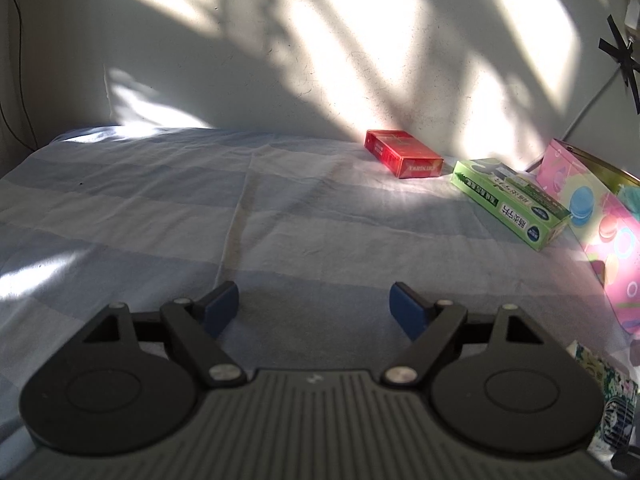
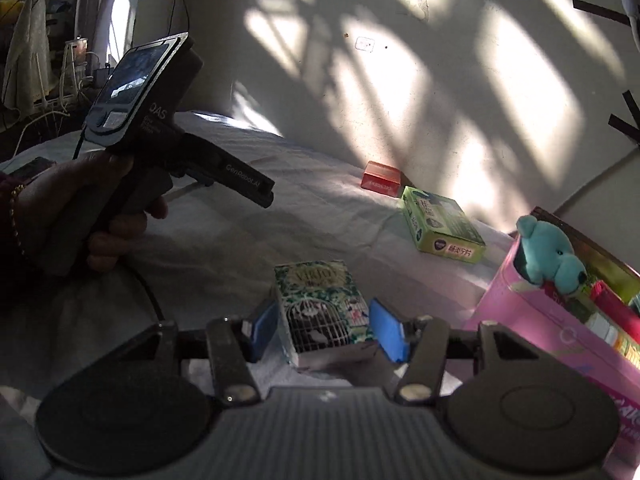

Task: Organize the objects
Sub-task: 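Grasp the patterned tissue pack with the right gripper and lift it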

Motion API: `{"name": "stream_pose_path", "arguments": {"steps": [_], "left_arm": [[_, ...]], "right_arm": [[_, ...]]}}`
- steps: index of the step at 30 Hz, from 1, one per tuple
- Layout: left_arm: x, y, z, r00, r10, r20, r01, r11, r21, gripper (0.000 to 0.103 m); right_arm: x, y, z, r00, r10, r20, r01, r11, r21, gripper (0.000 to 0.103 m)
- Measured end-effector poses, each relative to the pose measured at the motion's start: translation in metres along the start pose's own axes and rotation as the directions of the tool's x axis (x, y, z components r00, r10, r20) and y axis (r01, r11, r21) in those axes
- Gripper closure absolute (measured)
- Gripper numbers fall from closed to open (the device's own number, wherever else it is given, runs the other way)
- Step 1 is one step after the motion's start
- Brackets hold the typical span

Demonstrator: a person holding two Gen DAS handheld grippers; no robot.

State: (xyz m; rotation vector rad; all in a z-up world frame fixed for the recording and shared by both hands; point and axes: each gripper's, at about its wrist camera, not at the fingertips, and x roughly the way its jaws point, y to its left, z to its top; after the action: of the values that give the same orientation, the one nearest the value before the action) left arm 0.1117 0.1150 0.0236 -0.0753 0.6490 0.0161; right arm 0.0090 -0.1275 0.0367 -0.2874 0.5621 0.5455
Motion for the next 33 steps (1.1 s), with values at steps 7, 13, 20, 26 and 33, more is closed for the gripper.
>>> {"name": "stream_pose_path", "arguments": {"steps": [7, 13, 20, 26, 33], "left_arm": [[-0.003, -0.006, -0.002, 0.998, -0.056, -0.021, 0.056, 0.998, 0.035, 0.019], [-0.038, -0.036, -0.011, 0.959, -0.277, -0.054, 0.280, 0.959, 0.048, 0.019], [-0.037, -0.074, -0.015, 0.931, -0.349, -0.107, 0.361, 0.924, 0.128, 0.019], [-0.031, -0.089, -0.027, 0.872, -0.461, -0.163, 0.481, 0.870, 0.108, 0.040], [-0.059, -0.102, -0.011, 0.880, -0.458, -0.128, 0.472, 0.872, 0.131, 0.044]], "right_arm": [[-0.004, -0.023, -0.019, 0.998, 0.062, -0.024, -0.056, 0.979, 0.197, 0.050], [0.013, -0.028, -0.021, 0.995, 0.076, -0.060, -0.062, 0.975, 0.211, 0.046], [0.027, -0.024, -0.017, 0.996, 0.069, -0.054, -0.058, 0.981, 0.183, 0.043], [0.034, -0.025, -0.015, 0.997, 0.069, -0.045, -0.061, 0.984, 0.168, 0.046], [0.016, -0.029, -0.011, 0.999, 0.044, 0.017, -0.047, 0.983, 0.176, 0.064]]}}
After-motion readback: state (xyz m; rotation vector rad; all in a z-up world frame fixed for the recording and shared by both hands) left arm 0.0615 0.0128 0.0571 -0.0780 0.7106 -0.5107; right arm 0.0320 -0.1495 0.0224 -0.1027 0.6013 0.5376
